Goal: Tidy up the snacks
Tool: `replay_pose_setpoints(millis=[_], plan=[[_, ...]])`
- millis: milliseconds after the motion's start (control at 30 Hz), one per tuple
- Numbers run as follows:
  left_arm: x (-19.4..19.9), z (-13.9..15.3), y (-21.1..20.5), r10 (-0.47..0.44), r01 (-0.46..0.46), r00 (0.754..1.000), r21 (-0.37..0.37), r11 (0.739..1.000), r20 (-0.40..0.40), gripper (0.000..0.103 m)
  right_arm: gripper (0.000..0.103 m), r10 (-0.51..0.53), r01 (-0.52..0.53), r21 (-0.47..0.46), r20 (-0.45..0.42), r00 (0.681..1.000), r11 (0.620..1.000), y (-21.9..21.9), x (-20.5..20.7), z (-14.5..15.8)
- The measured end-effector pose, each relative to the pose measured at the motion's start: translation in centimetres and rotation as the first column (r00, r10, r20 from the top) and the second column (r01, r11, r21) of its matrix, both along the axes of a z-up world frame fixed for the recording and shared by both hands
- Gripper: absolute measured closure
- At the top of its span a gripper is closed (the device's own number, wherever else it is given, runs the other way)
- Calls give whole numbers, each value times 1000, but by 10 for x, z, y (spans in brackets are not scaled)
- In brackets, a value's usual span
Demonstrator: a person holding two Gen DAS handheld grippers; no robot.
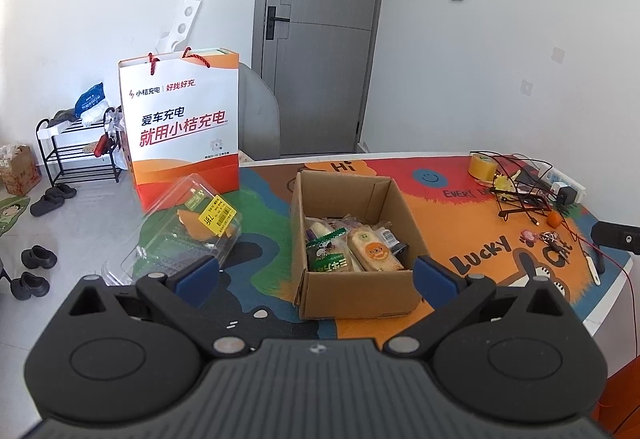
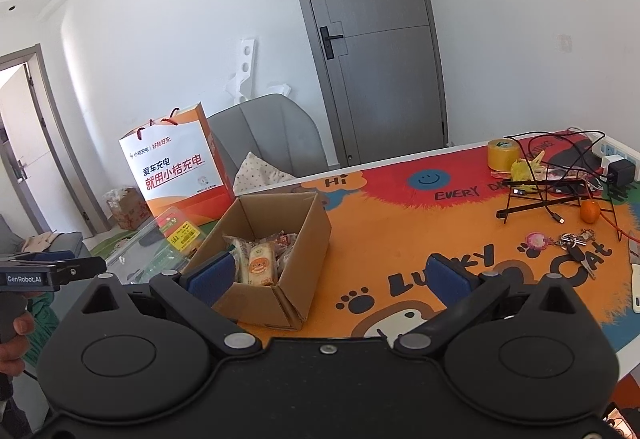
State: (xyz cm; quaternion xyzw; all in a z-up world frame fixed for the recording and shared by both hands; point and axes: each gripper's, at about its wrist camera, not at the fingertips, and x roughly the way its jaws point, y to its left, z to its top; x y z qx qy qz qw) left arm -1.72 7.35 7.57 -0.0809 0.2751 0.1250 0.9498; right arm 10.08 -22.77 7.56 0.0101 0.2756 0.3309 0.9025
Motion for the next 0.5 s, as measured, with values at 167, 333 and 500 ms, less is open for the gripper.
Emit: replay_pose_setpoints(millis=[167, 333, 500], plan=[[-2, 0, 2, -5, 5, 1000, 6, 1000, 2, 1, 0, -7, 7, 1, -6, 1000, 1000, 0, 1, 1], [-4, 2, 7, 17, -17, 1000, -11, 1000, 14, 1, 0, -9, 9, -1, 2, 1000, 1000, -1, 0, 3], [-5, 2, 6, 8, -8, 1000, -1, 1000, 13, 1, 0, -9, 9, -5, -4, 1000, 1000, 0, 0, 2]])
